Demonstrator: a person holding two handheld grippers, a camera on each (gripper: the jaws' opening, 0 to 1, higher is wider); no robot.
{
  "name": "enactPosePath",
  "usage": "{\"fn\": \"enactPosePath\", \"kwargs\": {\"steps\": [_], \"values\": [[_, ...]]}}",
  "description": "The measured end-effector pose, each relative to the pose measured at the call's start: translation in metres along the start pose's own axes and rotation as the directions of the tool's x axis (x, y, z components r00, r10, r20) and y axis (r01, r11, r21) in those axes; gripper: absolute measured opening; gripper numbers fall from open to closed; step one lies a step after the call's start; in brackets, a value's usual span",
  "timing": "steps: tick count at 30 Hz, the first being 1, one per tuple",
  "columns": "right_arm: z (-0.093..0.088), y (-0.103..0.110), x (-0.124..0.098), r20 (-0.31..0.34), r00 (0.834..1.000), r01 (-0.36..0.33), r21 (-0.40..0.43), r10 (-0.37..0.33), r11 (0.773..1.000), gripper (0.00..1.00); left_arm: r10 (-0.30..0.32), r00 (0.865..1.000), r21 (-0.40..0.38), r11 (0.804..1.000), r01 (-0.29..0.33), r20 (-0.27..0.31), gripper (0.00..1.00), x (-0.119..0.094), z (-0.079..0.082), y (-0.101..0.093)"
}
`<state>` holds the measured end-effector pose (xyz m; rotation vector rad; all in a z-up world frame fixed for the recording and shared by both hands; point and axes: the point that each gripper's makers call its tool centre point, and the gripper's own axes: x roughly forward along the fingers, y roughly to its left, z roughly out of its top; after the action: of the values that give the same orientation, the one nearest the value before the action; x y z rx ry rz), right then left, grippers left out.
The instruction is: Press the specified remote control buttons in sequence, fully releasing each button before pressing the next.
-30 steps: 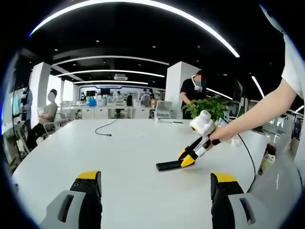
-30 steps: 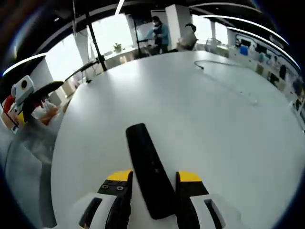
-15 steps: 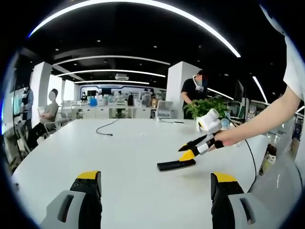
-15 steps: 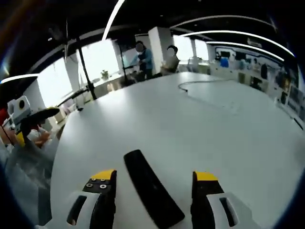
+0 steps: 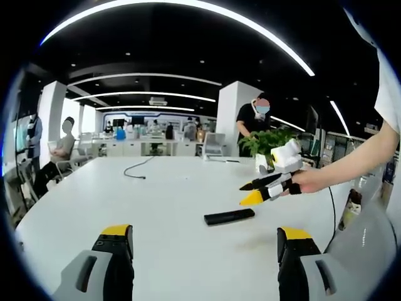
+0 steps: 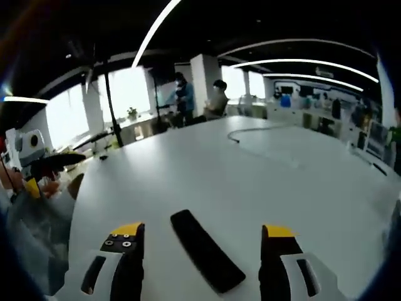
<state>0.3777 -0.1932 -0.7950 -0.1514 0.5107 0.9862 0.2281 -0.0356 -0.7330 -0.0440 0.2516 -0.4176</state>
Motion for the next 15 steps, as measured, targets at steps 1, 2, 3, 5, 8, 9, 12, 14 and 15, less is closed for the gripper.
{"fn": "enactPosePath", "kwargs": {"steps": [1, 2, 3, 5, 8, 9, 12, 14, 15], "values": [[0.001, 0.000, -0.002, 0.009, 1.000, 0.004, 0.004, -0.004, 1.000, 0.77, 0.000, 1.000, 0.001, 1.000, 0.000, 0.000, 0.99, 0.000, 0.000, 0.000], [0.002, 0.000, -0.004, 0.014, 1.000, 0.007, 0.005, -0.007, 1.000, 0.78, -0.002, 1.000, 0.001, 1.000, 0.002, 0.000, 0.99, 0.000, 0.000, -0.001], [0.003, 0.001, -0.006, 0.021, 1.000, 0.011, 0.004, -0.011, 1.000, 0.78, -0.003, 1.000, 0.002, 1.000, 0.003, 0.000, 0.99, 0.000, 0.000, -0.001], [0.004, 0.001, -0.008, 0.025, 1.000, 0.015, -0.001, -0.015, 1.000, 0.79, -0.004, 1.000, 0.004, 1.000, 0.004, 0.002, 0.99, 0.000, 0.001, -0.001], [0.007, 0.001, -0.013, 0.030, 0.999, 0.037, -0.017, -0.036, 0.999, 0.81, -0.006, 1.000, 0.006, 1.000, 0.006, 0.006, 1.00, 0.000, 0.001, -0.002], [0.008, 0.001, -0.014, 0.031, 0.999, 0.040, -0.016, -0.039, 0.999, 0.81, -0.006, 1.000, 0.007, 1.000, 0.006, 0.007, 1.00, -0.001, 0.001, -0.002], [0.012, 0.003, -0.018, 0.045, 0.998, 0.049, -0.024, -0.048, 0.998, 0.82, -0.007, 1.000, 0.008, 1.000, 0.007, 0.007, 1.00, -0.001, 0.001, -0.002], [0.013, 0.004, -0.021, 0.049, 0.997, 0.060, -0.042, -0.058, 0.997, 0.81, -0.007, 1.000, 0.010, 1.000, 0.007, 0.008, 1.00, -0.001, 0.002, -0.003], [0.013, 0.002, -0.025, 0.044, 0.996, 0.084, -0.080, -0.081, 0.993, 0.80, -0.007, 1.000, 0.011, 1.000, 0.007, 0.009, 1.00, -0.001, 0.002, -0.003]]}}
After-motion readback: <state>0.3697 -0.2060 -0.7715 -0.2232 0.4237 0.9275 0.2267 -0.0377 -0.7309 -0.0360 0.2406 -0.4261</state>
